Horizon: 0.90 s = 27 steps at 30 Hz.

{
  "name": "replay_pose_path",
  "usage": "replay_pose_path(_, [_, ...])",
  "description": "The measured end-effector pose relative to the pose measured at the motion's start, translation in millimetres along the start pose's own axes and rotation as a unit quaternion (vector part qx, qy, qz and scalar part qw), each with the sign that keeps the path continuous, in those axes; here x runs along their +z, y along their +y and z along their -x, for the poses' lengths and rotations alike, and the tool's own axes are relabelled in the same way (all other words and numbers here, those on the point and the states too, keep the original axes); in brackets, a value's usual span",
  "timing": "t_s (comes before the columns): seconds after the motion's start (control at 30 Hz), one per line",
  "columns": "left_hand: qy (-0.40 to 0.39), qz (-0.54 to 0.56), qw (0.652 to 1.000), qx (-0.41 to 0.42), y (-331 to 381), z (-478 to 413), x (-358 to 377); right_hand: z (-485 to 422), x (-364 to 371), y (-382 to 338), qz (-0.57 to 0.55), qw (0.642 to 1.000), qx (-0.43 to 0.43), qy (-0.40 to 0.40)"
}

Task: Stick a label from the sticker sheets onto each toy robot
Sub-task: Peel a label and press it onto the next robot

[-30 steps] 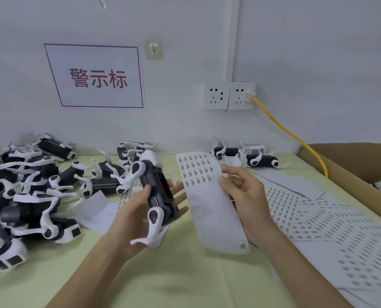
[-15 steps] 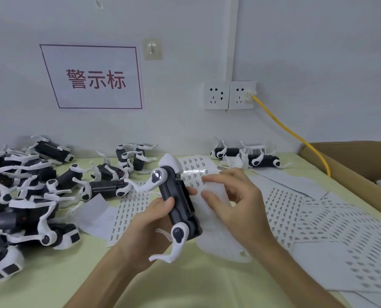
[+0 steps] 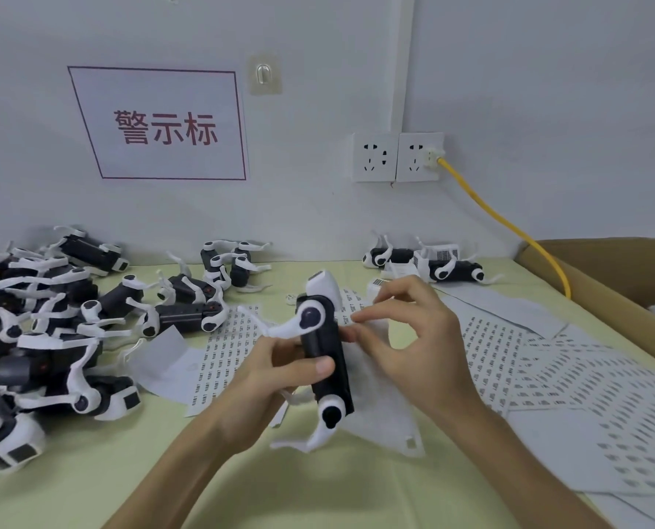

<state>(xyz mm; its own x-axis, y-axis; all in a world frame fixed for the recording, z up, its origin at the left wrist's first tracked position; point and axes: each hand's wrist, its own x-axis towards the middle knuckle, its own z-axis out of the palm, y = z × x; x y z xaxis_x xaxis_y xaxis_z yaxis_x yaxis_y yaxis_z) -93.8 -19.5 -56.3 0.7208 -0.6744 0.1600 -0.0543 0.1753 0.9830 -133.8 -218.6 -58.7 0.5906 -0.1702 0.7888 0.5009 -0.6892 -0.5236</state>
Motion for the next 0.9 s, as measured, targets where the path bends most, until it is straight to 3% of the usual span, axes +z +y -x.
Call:
replay_pose_path(0.33, [-0.001,-0.049,0.999,0.011,-3.9,-0.8,-1.6,0.4,1.1,-0.6,0.048,0.998,-0.027,-0.034])
replay_pose_path(0.7, [-0.011,-0.077,0.997,0.006,-6.7,-2.5,-3.7,-3.3,-4.7,4.5,-0.050,0.993,0.102,-0.020])
replay_pose_path(0.9, [-0.004,-0.067,0.998,0.012,-9.0,-3.2,-5.4,-3.8,-8.5,-1.0,-0.060,0.994,0.028,-0.086])
